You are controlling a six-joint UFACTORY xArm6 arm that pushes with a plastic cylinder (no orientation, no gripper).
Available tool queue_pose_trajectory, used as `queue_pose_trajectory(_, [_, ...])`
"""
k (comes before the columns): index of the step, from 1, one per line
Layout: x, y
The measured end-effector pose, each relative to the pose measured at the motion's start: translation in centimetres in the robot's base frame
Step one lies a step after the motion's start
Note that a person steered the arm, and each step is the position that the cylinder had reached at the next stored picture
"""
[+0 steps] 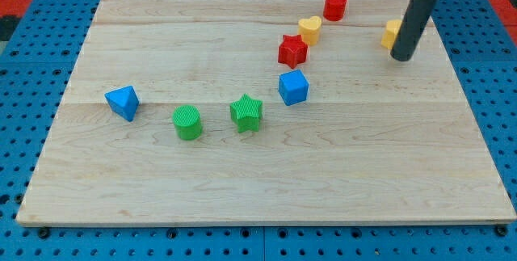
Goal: Place the red star diagonally top right to the green star
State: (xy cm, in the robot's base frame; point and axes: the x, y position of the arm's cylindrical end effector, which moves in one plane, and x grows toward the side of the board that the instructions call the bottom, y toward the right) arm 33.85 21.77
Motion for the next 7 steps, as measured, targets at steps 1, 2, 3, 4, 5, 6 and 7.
queue_pose_trajectory(1, [-0.1, 0.0])
queue_pose_trajectory(2, [2.1, 0.0])
queue_pose_trajectory(3, [2.8, 0.0])
queue_pose_trajectory(4, [4.1, 0.0])
queue_pose_trajectory(5, [4.1, 0.0])
queue_pose_trajectory(6, [4.2, 0.0])
queue_pose_trajectory(7, [4.3, -3.8])
